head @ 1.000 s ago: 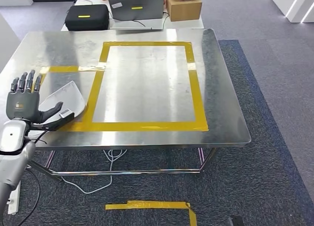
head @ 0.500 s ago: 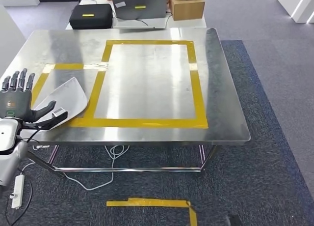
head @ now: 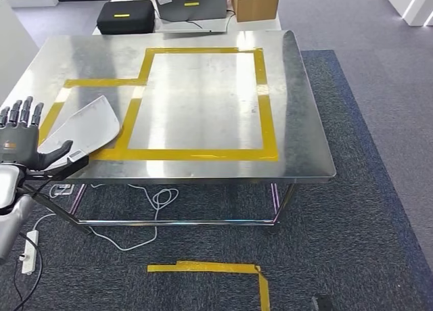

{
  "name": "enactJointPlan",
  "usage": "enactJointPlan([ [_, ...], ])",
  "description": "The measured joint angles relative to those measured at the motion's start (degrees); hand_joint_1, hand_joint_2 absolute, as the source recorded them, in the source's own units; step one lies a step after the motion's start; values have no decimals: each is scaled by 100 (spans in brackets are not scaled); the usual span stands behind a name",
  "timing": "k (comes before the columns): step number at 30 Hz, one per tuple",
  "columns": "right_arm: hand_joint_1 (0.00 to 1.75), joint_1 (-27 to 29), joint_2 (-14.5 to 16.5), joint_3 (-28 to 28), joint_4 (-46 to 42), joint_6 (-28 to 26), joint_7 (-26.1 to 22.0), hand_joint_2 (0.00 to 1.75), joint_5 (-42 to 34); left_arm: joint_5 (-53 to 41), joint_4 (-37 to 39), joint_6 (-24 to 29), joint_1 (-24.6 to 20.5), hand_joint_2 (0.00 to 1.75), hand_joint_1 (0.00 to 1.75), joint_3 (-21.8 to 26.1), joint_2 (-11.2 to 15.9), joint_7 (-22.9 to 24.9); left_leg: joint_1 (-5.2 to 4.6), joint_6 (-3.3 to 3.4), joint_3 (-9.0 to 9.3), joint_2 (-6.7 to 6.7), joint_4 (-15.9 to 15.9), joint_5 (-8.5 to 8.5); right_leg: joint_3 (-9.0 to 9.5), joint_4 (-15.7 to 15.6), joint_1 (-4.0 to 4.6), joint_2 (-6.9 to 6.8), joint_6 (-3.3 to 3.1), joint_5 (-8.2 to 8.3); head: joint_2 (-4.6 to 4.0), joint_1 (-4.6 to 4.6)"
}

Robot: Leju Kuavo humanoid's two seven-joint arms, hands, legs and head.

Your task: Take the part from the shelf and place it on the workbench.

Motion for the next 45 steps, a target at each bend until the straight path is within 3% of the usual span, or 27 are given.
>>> enactJointPlan([
  [3,0,7,11,0,0,-19,9,0,3,83,-10,7,15,0,0,22,37,-7,-17,85,-34,5,-103,76,-38,-16,-7,4,116,80,0,2],
  [5,0,11,13,0,0,-27,17,0,4,131,-13,4,35,0,0,29,47,-10,8,166,-122,22,-146,200,-163,228,-3,14,168,-207,0,17],
  [8,0,10,15,0,1,-33,29,0,14,189,-17,2,106,0,0,49,49,-14,11,219,-347,28,-151,378,-470,1247,-4,16,200,-941,0,40],
  [9,0,10,15,0,2,-33,31,0,17,199,-17,2,140,0,0,54,49,-16,5,218,-431,27,-146,438,-499,1502,-3,16,205,-1006,0,40],
  [10,0,10,16,0,2,-34,33,0,19,204,-17,2,173,0,0,57,49,-18,1,213,-512,27,-140,495,-447,1591,-1,16,205,-949,0,41],
  [11,0,10,16,0,2,-35,33,0,20,209,-17,2,203,0,0,60,49,-19,-2,201,-587,24,-135,549,-286,1465,0,17,194,-798,0,42],
  [13,0,3,15,0,2,-37,33,0,20,218,-19,3,242,0,0,67,50,-19,-10,164,-701,19,-120,641,295,745,12,26,149,-550,0,43],
  [15,0,-13,15,1,1,-38,32,0,20,235,-22,5,254,0,0,79,55,-19,-24,113,-774,19,-94,731,814,4,26,37,113,-569,0,44],
  [16,0,-18,15,1,0,-38,33,0,20,243,-23,5,259,0,0,86,58,-19,-30,85,-804,21,-85,781,934,-185,34,41,104,-611,0,43],
  [17,0,-17,16,2,0,-38,36,0,20,249,-23,6,268,0,0,91,61,-19,-30,57,-824,22,-81,832,927,-244,34,39,88,-614,0,45],
  [19,0,-8,24,1,1,-37,45,0,21,254,-23,6,300,0,0,102,67,-19,-17,-2,-890,12,-20,776,849,-254,18,20,1,-532,0,45],
  [20,0,-5,27,1,2,-37,49,0,20,255,-23,7,313,0,0,108,73,-19,-8,-33,-952,6,129,606,794,-261,9,5,-54,-471,0,46],
  [23,0,-5,29,0,2,-44,53,0,19,257,-23,6,349,0,0,122,81,-19,28,-112,-1214,4,1137,-157,575,-247,17,-18,-132,-294,0,46],
  [24,0,-6,29,0,2,-48,53,0,19,259,-23,6,369,0,0,122,80,-19,38,-129,-1246,4,1434,-261,489,-233,21,-20,-133,-240,0,46],
  [25,0,-8,29,0,2,-52,54,0,19,264,-23,8,387,0,0,123,80,-19,44,-138,-1202,4,1567,-233,400,-211,22,-22,-128,-188,0,46],
  [26,0,-8,29,0,2,-58,57,0,20,270,-23,11,400,0,0,125,79,-20,48,-139,-1067,4,1500,-108,308,-183,23,-24,-119,-142,0,46],
  [28,0,-7,31,0,2,-71,64,0,22,293,-30,20,406,0,0,138,85,-24,50,-115,-566,5,863,128,150,-121,24,-24,-85,-62,0,46],
  [30,0,-10,31,0,2,-77,66,0,27,311,-52,32,406,0,0,158,97,-30,31,-63,-99,1,139,91,55,-79,37,-22,-29,17,0,50],
  [31,0,-11,31,0,2,-79,67,0,28,314,-63,38,407,0,0,167,103,-33,17,-33,1,0,-52,37,28,-76,42,-21,4,64,0,50],
  [33,0,-6,31,0,2,-84,68,0,28,325,-72,51,423,0,0,178,108,-40,11,43,-15,7,-132,77,-9,-88,41,-16,72,146,-1,50],
  [35,0,6,29,0,2,-87,71,0,32,355,-76,62,452,0,0,190,108,-53,29,132,-112,24,-155,194,-106,46,36,-1,127,-44,-1,62],
  [38,0,10,32,2,4,-84,74,0,46,438,-140,75,597,0,0,259,132,-78,32,203,-353,39,-162,389,-397,991,34,10,172,-856,0,96],
  [39,0,10,34,3,5,-84,74,0,51,473,-174,78,680,0,0,297,150,-86,26,203,-441,42,-159,453,-450,1332,33,10,179,-998,0,96],
  [40,0,11,35,4,6,-87,74,0,58,508,-211,81,774,0,0,339,173,-97,21,199,-525,46,-154,514,-436,1539,33,10,182,-1000,0,96],
  [42,0,12,35,5,7,-100,76,0,67,575,-307,85,985,0,0,443,228,-114,15,178,-675,52,-142,625,-123,1367,35,11,163,-712,0,96],
  [43,0,10,35,8,7,-106,77,0,74,602,-373,85,1095,0,0,508,259,-122,14,161,-736,53,-132,676,174,1008,37,20,140,-585,0,98],
  [45,0,-5,36,15,7,-117,79,0,87,638,-505,85,1274,0,0,644,318,-133,-2,114,-829,51,-108,772,794,153,45,41,99,-569,0,93],
])
